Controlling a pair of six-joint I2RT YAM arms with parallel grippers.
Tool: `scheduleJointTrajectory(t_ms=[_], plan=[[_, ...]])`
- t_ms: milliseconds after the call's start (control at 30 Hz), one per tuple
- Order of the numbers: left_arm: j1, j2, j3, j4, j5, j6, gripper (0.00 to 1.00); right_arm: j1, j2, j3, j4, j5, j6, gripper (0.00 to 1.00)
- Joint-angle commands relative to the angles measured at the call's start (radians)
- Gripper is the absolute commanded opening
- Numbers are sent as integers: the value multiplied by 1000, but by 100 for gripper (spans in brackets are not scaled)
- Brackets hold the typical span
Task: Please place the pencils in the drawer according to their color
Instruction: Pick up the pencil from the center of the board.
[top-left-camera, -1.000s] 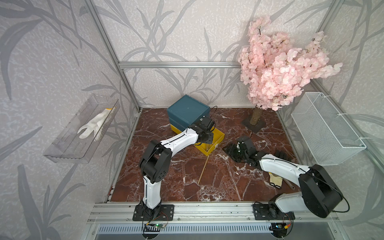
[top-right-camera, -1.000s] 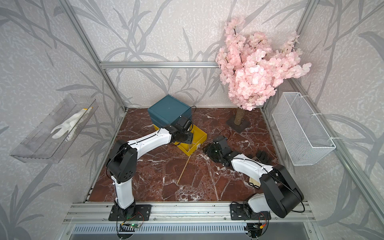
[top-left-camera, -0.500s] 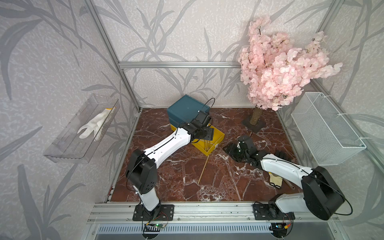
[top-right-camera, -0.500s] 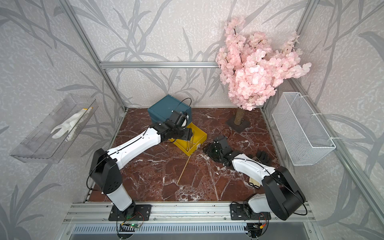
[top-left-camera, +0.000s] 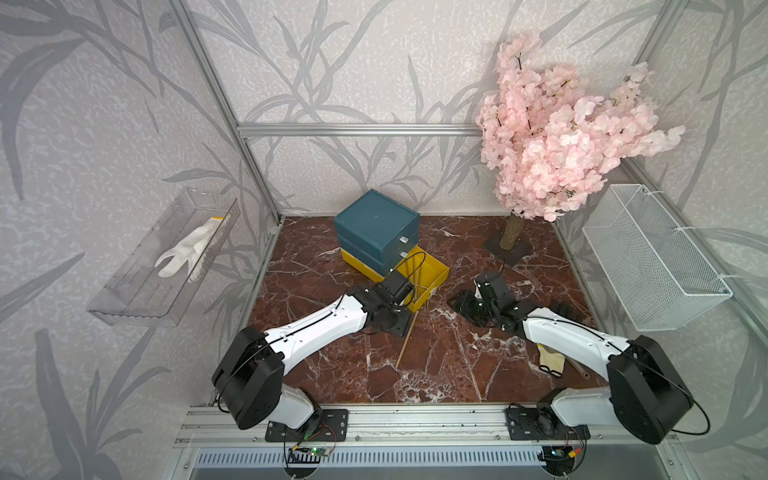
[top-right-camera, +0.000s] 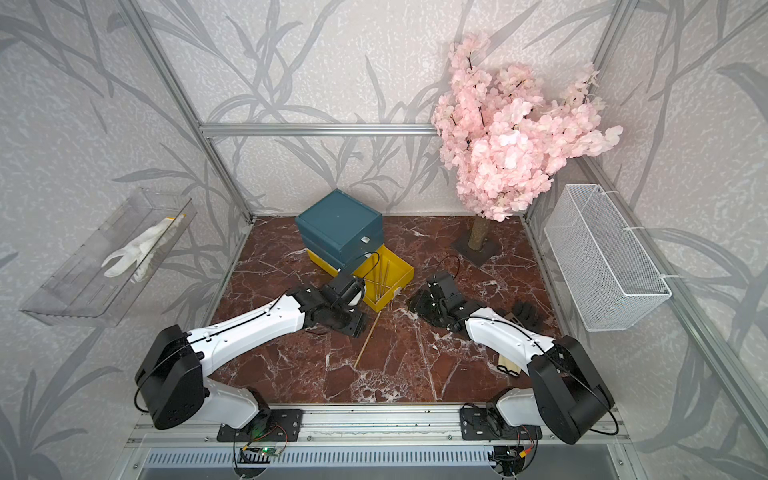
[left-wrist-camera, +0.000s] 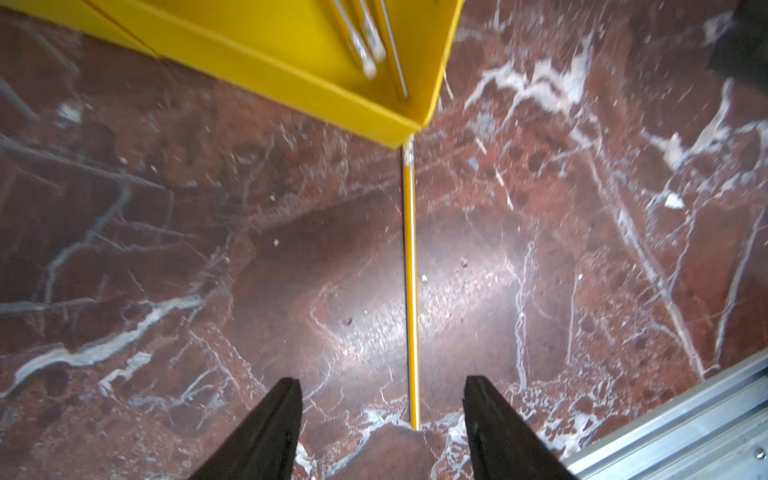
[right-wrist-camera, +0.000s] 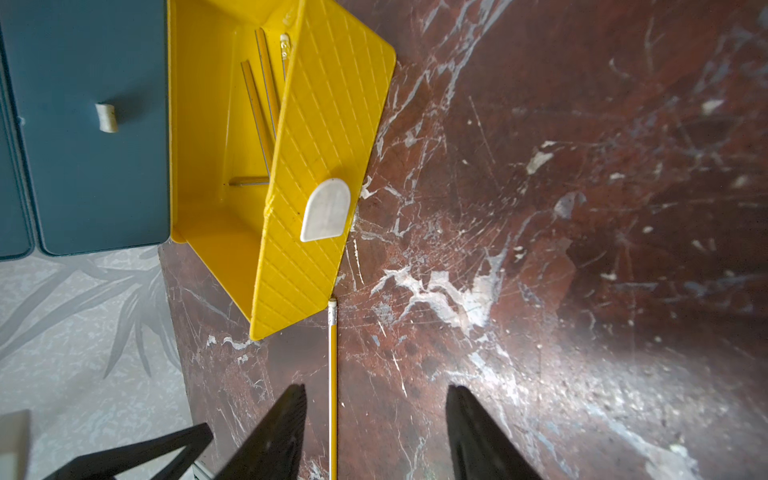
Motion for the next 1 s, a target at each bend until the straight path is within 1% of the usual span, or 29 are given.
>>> scheduleJointTrajectory(t_ms=[0,133,233,433,600,733,833,967], plan=[[-19,18,-9,-6,28,-11,66,-3,-17,-10,-24,1,-10,58],[-40,82,14,-10,26,5,65,-3,-15,-12,-27,0,-8,58],[-51,133,44,-28,17,14,62,-3,-14,-11,-38,6,-3,58],[-66,235,98,-72,-4,32,54,-3,-5,-5,-44,2,1,58],[-74,282,120,-87,-11,42,47,-3,-5,0,-46,2,0,58],[-80,317,134,-100,-24,46,45,-3,-1,4,-47,2,-1,57],[-88,345,147,-117,-36,49,42,-3,-2,6,-45,3,1,58],[-99,372,151,-125,-43,52,40,-3,-6,8,-47,8,1,58]])
